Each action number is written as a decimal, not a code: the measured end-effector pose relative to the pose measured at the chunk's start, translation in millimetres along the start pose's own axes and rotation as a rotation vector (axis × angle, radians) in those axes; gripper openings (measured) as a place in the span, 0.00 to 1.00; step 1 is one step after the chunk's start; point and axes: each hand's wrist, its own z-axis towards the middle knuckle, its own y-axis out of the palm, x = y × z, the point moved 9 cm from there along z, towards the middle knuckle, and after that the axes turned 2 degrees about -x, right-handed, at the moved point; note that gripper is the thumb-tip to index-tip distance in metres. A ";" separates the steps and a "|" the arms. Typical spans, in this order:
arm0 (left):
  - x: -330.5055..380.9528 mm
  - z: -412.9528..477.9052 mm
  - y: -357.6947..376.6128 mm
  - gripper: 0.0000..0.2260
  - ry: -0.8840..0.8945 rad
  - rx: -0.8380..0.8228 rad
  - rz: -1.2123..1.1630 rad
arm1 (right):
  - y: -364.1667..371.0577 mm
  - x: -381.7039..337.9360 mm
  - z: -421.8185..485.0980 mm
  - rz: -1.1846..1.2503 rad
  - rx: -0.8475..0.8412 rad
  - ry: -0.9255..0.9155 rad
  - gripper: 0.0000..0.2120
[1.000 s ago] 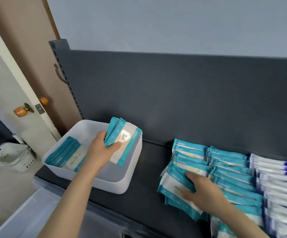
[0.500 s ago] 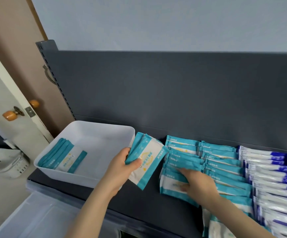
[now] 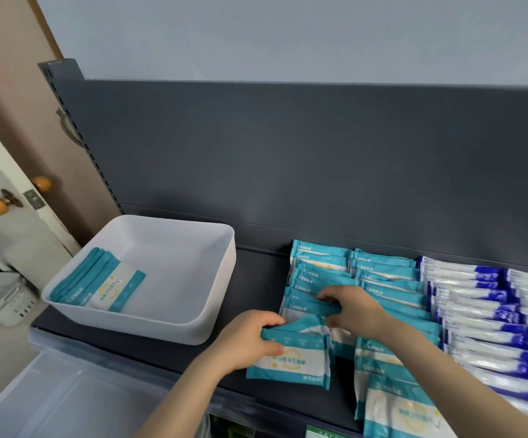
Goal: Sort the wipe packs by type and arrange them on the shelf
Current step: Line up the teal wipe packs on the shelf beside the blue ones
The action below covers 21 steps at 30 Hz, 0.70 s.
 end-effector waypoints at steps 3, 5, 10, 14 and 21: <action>5.3 8.8 6.6 0.15 0.015 0.050 0.057 | -3.7 4.7 -2.1 0.001 0.040 0.016 0.18; 6.4 11.3 11.3 0.16 0.030 0.105 0.063 | -2.1 7.3 -4.7 -0.021 0.051 0.018 0.17; 9.0 10.4 21.3 0.24 0.080 0.198 0.133 | 1.5 10.1 -11.8 -0.025 0.091 0.012 0.17; 13.6 6.1 30.0 0.26 0.104 0.200 0.113 | 5.2 6.6 -16.8 -0.032 0.112 0.006 0.20; 26.9 -11.2 33.3 0.23 0.293 0.394 0.413 | 4.5 9.3 -23.5 -0.022 0.157 -0.007 0.21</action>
